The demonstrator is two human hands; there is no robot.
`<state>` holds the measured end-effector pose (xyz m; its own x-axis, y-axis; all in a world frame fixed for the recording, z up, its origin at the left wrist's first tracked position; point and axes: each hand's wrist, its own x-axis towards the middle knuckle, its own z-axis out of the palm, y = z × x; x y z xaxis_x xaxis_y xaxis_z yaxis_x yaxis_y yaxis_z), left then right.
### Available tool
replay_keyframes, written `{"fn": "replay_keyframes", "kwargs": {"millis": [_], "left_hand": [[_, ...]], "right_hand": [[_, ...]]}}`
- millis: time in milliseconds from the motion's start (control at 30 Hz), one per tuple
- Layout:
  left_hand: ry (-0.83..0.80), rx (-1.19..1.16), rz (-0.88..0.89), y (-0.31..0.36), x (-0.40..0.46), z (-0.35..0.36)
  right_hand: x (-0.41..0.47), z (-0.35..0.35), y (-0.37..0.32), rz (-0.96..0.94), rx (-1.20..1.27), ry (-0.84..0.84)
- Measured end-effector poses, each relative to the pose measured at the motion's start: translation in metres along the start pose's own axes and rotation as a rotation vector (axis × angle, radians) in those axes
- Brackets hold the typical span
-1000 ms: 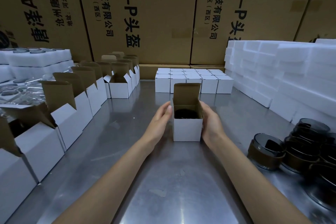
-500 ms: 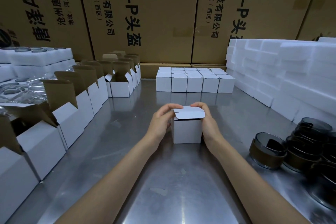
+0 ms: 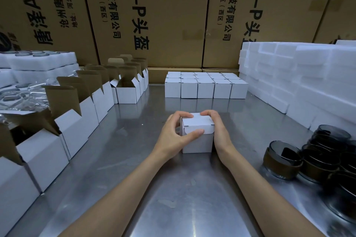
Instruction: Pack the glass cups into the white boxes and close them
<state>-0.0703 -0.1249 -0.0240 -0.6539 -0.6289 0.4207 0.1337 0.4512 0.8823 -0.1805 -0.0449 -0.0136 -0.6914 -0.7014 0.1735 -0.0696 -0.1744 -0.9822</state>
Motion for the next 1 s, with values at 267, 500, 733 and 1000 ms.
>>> {"fn": "replay_keyframes", "kwargs": {"millis": [267,500,733,1000], "left_hand": [[0.235,0.117,0.107,0.004,0.0,0.003],[0.216,0.071,0.106,0.01,0.0,0.004],[0.23,0.32,0.395,0.009,-0.001,0.0],[0.206,0.676,0.66,0.007,-0.005,-0.006]], "right_hand": [[-0.002,0.003,-0.004,-0.064,0.071,-0.034],[-0.002,0.002,0.001,-0.103,0.009,-0.049],[0.002,0.0,0.005,-0.154,-0.018,-0.027],[0.002,0.003,0.008,-0.16,-0.036,-0.054]]}}
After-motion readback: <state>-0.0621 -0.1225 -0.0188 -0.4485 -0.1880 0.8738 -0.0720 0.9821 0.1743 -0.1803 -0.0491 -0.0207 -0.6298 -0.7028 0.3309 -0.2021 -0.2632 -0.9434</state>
